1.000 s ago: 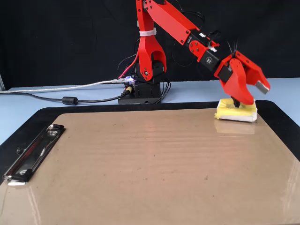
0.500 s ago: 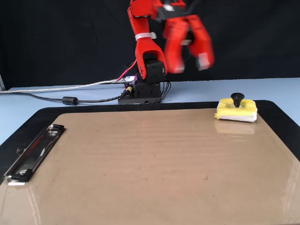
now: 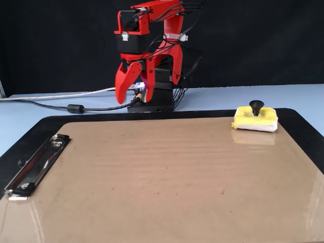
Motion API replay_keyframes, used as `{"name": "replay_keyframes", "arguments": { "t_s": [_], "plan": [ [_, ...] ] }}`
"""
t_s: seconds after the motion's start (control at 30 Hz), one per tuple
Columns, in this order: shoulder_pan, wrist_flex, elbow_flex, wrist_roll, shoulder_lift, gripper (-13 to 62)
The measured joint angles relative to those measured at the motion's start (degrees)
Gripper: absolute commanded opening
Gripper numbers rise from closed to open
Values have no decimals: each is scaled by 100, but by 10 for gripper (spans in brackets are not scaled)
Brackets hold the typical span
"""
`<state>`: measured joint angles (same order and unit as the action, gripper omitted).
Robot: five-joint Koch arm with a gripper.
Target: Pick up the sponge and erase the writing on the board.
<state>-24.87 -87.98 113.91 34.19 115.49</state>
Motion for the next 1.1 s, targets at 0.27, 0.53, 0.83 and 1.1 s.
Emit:
{"name": "replay_keyframes", "arguments": {
  "t_s": [0.27, 0.53, 0.83, 1.1],
  "plan": [
    [105, -800, 105, 290, 571, 332],
    [1011, -835, 352, 1670, 861, 322],
    [2461, -809, 888, 4966, 1494, 321],
    [2487, -598, 993, 5071, 1494, 320]
  ]
}}
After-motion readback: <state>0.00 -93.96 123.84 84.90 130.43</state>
